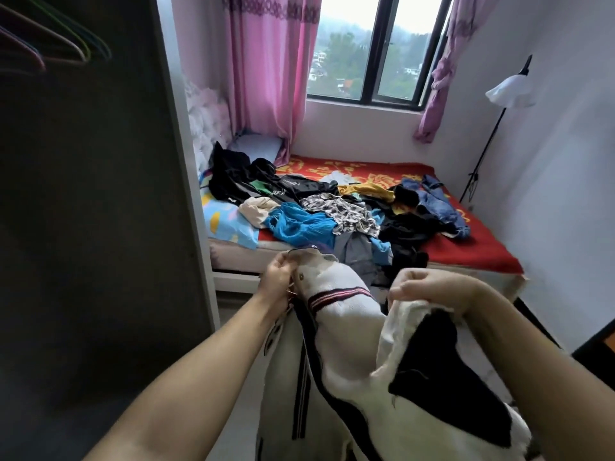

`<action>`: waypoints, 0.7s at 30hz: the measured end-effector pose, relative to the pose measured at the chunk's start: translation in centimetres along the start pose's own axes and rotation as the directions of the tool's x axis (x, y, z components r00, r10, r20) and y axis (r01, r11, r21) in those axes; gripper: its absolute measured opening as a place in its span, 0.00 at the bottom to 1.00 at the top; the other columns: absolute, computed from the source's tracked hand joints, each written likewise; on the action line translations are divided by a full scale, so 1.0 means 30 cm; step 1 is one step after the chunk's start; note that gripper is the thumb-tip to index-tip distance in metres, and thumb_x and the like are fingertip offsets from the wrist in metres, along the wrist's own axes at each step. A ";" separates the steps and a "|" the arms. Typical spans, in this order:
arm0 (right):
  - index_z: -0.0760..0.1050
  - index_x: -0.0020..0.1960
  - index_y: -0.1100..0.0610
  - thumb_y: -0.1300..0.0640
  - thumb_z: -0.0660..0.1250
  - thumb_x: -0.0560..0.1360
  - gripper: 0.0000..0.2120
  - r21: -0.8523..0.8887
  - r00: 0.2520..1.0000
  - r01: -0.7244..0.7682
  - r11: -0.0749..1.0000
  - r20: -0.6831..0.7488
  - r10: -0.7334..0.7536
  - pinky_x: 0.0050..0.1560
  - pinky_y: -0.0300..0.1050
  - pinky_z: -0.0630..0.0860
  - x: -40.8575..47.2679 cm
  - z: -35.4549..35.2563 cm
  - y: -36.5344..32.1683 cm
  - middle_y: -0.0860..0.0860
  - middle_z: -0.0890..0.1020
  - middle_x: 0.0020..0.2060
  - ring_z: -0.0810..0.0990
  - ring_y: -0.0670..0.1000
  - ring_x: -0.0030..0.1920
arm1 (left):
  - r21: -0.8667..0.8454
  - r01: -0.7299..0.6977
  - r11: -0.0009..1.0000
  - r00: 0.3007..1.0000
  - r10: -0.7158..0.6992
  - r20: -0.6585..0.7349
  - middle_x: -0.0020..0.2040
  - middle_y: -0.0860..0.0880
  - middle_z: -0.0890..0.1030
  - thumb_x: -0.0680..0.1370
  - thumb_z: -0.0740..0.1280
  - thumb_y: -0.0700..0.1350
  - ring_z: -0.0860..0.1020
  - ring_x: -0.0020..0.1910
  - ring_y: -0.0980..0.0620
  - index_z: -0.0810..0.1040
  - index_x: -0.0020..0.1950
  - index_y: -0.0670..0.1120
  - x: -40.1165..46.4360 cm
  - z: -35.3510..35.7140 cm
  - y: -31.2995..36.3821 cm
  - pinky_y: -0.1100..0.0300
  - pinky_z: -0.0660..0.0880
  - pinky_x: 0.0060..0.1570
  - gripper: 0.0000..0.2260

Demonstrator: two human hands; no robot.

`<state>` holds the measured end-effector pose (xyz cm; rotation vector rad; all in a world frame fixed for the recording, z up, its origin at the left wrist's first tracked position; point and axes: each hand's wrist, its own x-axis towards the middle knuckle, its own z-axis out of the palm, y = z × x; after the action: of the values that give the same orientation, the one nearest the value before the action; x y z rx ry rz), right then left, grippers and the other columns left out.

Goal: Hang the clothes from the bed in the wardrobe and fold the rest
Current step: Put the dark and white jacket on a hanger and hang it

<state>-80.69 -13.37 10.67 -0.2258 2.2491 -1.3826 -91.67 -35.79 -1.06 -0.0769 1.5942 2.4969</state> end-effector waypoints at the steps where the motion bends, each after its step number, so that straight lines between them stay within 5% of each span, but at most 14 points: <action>1: 0.68 0.28 0.53 0.29 0.77 0.47 0.31 -0.075 0.996 -0.067 0.995 0.060 0.072 0.29 0.35 0.62 0.012 0.020 0.055 0.47 0.67 0.24 0.64 0.43 0.26 | -0.033 -0.033 0.999 0.999 0.033 0.006 0.46 0.41 0.82 0.80 0.60 0.36 0.80 0.41 0.48 0.76 0.53 0.40 -0.020 0.004 0.035 0.57 0.79 0.41 0.06; 3: 0.67 0.25 0.51 0.31 0.73 0.60 0.26 -0.126 0.966 -0.185 0.975 0.161 0.204 0.25 0.33 0.59 0.030 0.074 0.168 0.45 0.66 0.21 0.62 0.41 0.23 | -0.029 -0.072 0.997 0.997 0.073 0.012 0.41 0.46 0.80 0.79 0.59 0.34 0.78 0.35 0.52 0.76 0.53 0.45 -0.082 0.032 0.089 0.62 0.76 0.31 0.09; 5: 0.78 0.33 0.53 0.33 0.67 0.68 0.23 -0.092 0.936 -0.279 0.956 0.198 0.293 0.29 0.33 0.67 0.045 0.129 0.245 0.44 0.74 0.25 0.70 0.41 0.25 | -0.011 -0.103 0.995 0.994 0.103 0.021 0.38 0.47 0.80 0.79 0.58 0.32 0.77 0.32 0.53 0.77 0.51 0.46 -0.148 0.071 0.106 0.63 0.73 0.26 0.12; 7: 0.82 0.50 0.60 0.34 0.57 0.73 0.31 0.102 0.950 -0.287 0.952 0.157 0.270 0.44 0.40 0.76 0.073 0.162 0.253 0.51 0.84 0.40 0.81 0.48 0.40 | 0.046 -0.164 0.985 0.986 0.161 0.047 0.38 0.48 0.82 0.79 0.57 0.31 0.78 0.35 0.52 0.77 0.48 0.47 -0.211 0.099 0.096 0.61 0.74 0.31 0.14; 9: 0.80 0.55 0.66 0.33 0.50 0.76 0.38 0.431 0.973 -0.221 0.875 0.042 0.226 0.51 0.49 0.78 0.111 0.161 0.203 0.59 0.84 0.50 0.83 0.56 0.50 | 0.156 -0.270 0.950 0.961 0.255 0.108 0.39 0.50 0.83 0.78 0.57 0.29 0.79 0.40 0.53 0.78 0.48 0.47 -0.280 0.116 0.079 0.61 0.76 0.40 0.16; 13: 0.81 0.52 0.63 0.31 0.52 0.74 0.37 0.719 0.991 -0.129 0.683 0.064 0.120 0.46 0.51 0.81 0.150 0.166 0.032 0.59 0.84 0.47 0.84 0.57 0.45 | 0.446 -0.499 0.743 0.863 0.382 0.330 0.46 0.52 0.82 0.78 0.60 0.32 0.79 0.47 0.61 0.79 0.49 0.46 -0.399 0.101 0.047 0.67 0.74 0.52 0.13; 15: 0.80 0.51 0.62 0.39 0.64 0.74 0.25 0.568 0.985 -0.156 0.808 0.026 0.171 0.39 0.46 0.80 0.174 0.195 -0.030 0.57 0.83 0.39 0.83 0.53 0.37 | 0.532 -0.532 0.659 0.842 0.349 0.411 0.47 0.53 0.82 0.76 0.60 0.37 0.79 0.49 0.61 0.80 0.50 0.48 -0.440 0.081 0.047 0.67 0.73 0.55 0.11; 18: 0.78 0.45 0.58 0.56 0.67 0.73 0.05 0.028 0.974 -0.109 0.994 -0.195 0.113 0.36 0.40 0.75 0.234 0.254 -0.089 0.53 0.79 0.34 0.77 0.49 0.33 | 0.661 -0.501 0.558 0.864 0.279 0.419 0.48 0.52 0.83 0.73 0.61 0.41 0.80 0.50 0.59 0.82 0.52 0.46 -0.469 0.055 0.075 0.66 0.74 0.55 0.13; 21: 0.77 0.49 0.58 0.64 0.62 0.75 0.06 -0.090 0.956 0.046 0.995 -0.285 -0.070 0.33 0.34 0.72 0.270 0.298 -0.143 0.52 0.78 0.37 0.75 0.47 0.35 | 0.743 -0.429 0.513 0.902 0.200 0.383 0.51 0.49 0.83 0.75 0.62 0.36 0.80 0.51 0.57 0.82 0.56 0.44 -0.496 0.008 0.141 0.67 0.74 0.55 0.13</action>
<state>-83.87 -25.59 8.56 -0.1244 2.5602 -1.4322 -77.77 -39.12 4.91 0.6949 2.6340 1.5564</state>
